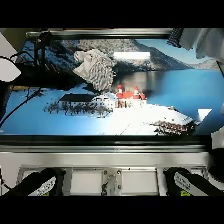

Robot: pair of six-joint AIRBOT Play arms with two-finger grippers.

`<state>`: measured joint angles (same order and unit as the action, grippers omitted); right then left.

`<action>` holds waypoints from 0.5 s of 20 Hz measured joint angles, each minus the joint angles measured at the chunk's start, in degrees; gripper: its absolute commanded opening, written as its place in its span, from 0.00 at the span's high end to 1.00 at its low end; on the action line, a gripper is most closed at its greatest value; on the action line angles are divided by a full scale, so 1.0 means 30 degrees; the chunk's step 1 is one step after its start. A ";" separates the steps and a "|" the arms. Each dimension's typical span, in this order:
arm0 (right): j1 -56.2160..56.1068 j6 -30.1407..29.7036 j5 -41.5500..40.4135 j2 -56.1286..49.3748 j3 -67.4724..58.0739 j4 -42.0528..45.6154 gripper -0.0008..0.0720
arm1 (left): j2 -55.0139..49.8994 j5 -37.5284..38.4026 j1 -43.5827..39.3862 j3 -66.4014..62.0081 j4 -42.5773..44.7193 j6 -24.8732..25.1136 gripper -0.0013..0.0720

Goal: Fold the clothes and pants, and hang the long-sleeved shirts on hangers.

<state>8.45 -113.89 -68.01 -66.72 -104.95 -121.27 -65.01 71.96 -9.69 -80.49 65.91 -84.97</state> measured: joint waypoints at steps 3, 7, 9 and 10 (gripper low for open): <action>-0.3694 -0.0561 -0.0204 -0.0226 0.3687 -0.0532 0.46 | 0.1035 -0.1180 -0.0503 0.1392 -0.0022 -0.0255 0.97; -0.7446 -0.0911 0.1683 -0.0335 0.8386 -0.0801 0.46 | 0.2718 -0.2936 -0.1588 0.3854 -0.0044 -0.0437 0.97; -0.8546 -0.0991 0.2295 -0.0372 0.9697 -0.0867 0.49 | 0.3279 -0.3359 -0.2055 0.4612 -0.0044 -0.0503 0.97; -0.8896 -0.0984 0.2521 -0.0386 1.0091 -0.0874 0.61 | 0.3490 -0.3541 -0.2273 0.4852 -0.0044 -0.0503 0.97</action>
<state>-18.24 -116.84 -60.45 -67.88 -74.67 -123.90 -54.54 61.34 -16.51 -65.93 65.78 -86.48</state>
